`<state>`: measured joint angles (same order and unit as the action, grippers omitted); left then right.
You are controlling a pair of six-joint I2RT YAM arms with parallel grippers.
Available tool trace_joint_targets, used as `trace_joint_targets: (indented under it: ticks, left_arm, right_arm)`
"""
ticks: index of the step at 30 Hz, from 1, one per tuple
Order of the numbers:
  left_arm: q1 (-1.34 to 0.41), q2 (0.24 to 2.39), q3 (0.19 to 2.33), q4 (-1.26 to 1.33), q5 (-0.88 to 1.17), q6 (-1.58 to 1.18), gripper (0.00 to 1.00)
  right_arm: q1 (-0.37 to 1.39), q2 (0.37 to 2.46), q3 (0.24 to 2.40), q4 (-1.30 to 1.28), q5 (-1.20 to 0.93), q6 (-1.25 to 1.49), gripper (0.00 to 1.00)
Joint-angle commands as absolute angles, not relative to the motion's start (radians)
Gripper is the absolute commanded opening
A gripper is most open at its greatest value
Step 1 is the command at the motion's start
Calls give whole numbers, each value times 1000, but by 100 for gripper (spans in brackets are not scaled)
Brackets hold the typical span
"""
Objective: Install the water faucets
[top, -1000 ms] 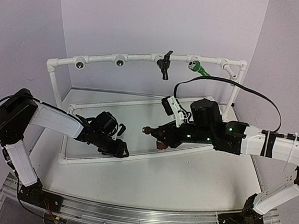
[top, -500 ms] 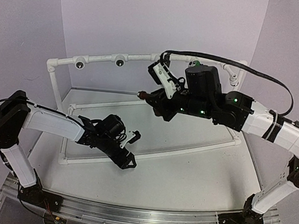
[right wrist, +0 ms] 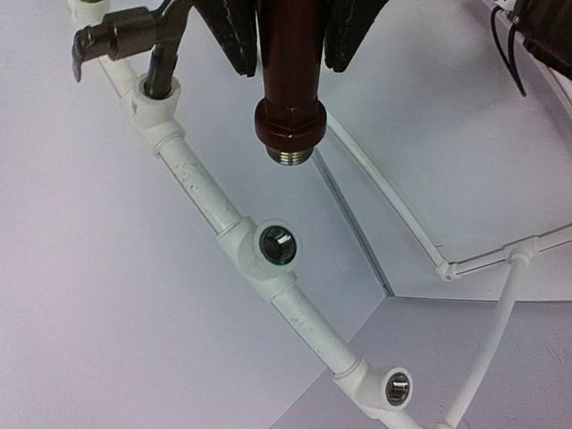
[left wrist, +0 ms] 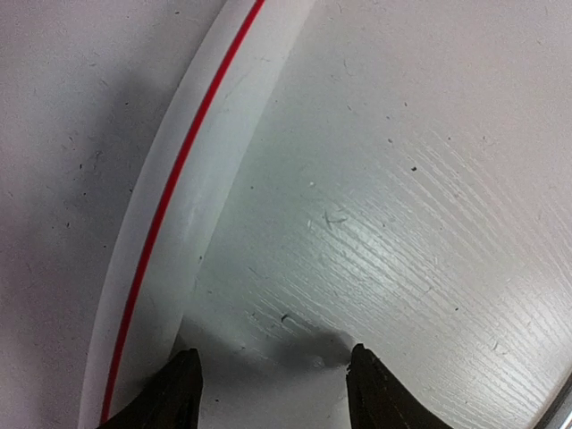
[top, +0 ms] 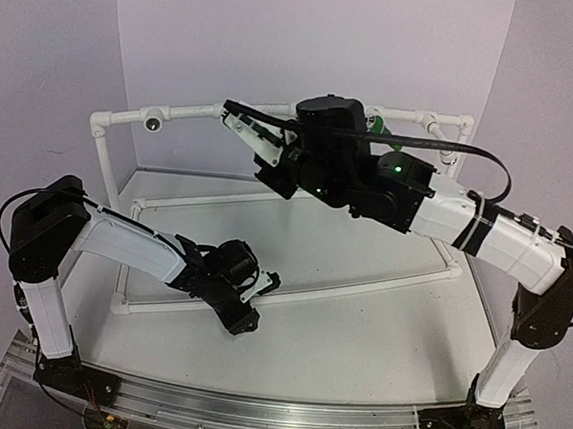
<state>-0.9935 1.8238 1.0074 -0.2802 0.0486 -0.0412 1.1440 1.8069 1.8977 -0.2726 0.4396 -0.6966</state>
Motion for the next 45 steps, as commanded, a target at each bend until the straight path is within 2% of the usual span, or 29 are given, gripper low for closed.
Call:
trace_joint_targets:
  ticks: [1,5,11,14,18,22,27,30,35,43,45]
  left_arm:
    - [-975,1882,1022,-252,-47,-47,49]
    - [-976,1881,999,-211,-42,-61,36]
    - [-976,1882,964,-156,-3,-67,16]
    - [-976,1883,965,-146,31,-67,10]
    - [-975,1853,988,-172,37,-77,9]
    - [-974,1803,1044,-247,48,-111,15]
    - [-974,1734,1105,-325,54,-143,49]
    - [-966,1698,1105,-347,-11,-130,62]
    - [-923,1727,1115,-359,-12,-87,68]
    - [-896,1867,1144,-351,51,-50,69]
    - [-896,1886,1143,-344,51,-49,66]
  right_arm:
    - [1177,1905,1963,-66,655,-934,0]
    - [1180,1950,1942,109,721,-1027,0]
    - [1177,2029,2013,210,764,-1125,0]
    - [1175,2056,2043,213,767,-1143,0]
    - [1171,2033,2010,205,762,-1088,0]
    - [1168,1982,1963,160,735,-963,0]
    - [1168,1938,1950,123,707,-882,0]
    - [1167,1933,1958,111,696,-870,0]
    - [1168,1953,1991,87,696,-866,0]
    - [1168,2004,2055,69,751,-892,0]
    - [1167,2019,2069,69,762,-914,0]
